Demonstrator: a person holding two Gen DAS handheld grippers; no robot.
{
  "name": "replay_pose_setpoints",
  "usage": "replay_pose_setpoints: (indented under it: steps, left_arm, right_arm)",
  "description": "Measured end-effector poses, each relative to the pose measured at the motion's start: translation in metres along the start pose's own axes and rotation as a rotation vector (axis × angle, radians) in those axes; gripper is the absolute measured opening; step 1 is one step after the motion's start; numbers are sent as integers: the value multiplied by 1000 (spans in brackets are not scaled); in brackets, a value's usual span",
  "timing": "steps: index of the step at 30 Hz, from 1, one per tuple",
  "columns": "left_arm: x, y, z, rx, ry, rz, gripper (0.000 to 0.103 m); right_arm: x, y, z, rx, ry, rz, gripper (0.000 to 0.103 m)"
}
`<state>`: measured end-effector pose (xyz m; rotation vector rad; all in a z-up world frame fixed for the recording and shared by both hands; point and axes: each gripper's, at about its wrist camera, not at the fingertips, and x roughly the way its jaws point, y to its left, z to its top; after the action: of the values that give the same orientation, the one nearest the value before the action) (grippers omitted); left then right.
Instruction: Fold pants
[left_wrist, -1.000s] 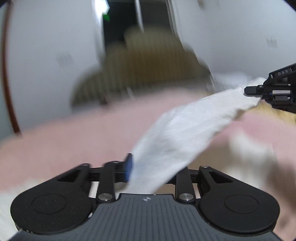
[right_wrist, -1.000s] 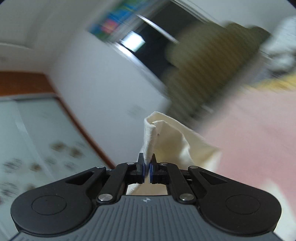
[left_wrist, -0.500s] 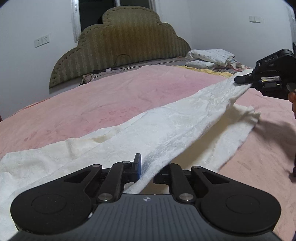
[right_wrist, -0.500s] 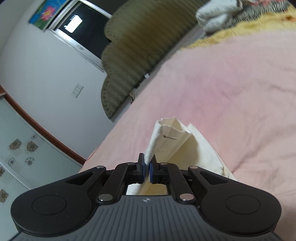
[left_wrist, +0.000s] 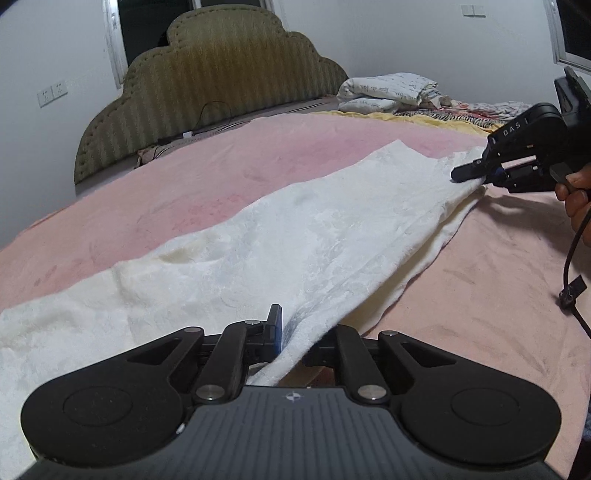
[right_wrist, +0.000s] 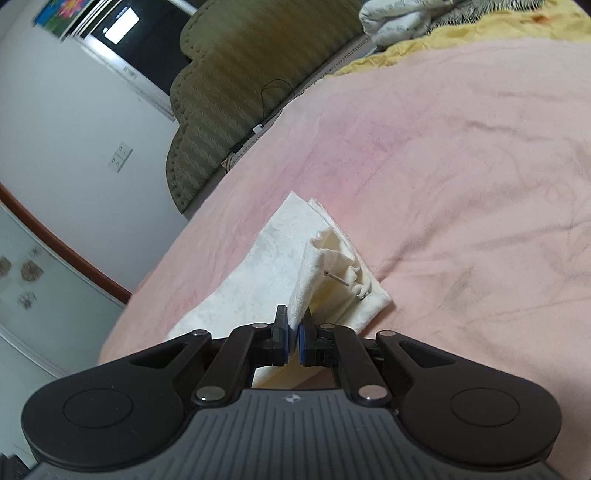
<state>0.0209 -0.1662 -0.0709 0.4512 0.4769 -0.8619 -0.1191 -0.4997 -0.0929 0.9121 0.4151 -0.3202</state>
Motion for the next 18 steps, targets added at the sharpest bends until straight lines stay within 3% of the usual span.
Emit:
replay_pose_setpoints:
  steps: [4,5,7,10,11,13,16,18]
  left_arm:
    - [-11,3,2,-36,-11,-16,31]
    - [-16,6,3,-57,-14,-26,41]
    - [-28,13,5,-93,-38,-46,52]
    - [-47,29,5,-153,-80,-31,63]
    - [-52,37,6,-182,-91,-18,68]
    - [-54,51,4,-220,-88,20,72]
    - [-57,67,2,-258,-52,116,70]
    - [-64,76,-1,-274,-58,100,68]
  right_arm:
    - [1,-13,8,94,50,17,9]
    - [-4,-12,11,97,34,4,13]
    - [-19,-4,18,31,-39,-69,20]
    - [-43,26,16,-152,-248,-262,26]
    - [-45,41,12,-243,-276,-262,26]
    - [-35,76,0,-416,-210,-178,26]
    - [3,132,-31,-627,-14,-41,26]
    - [33,168,-53,-740,91,27,26]
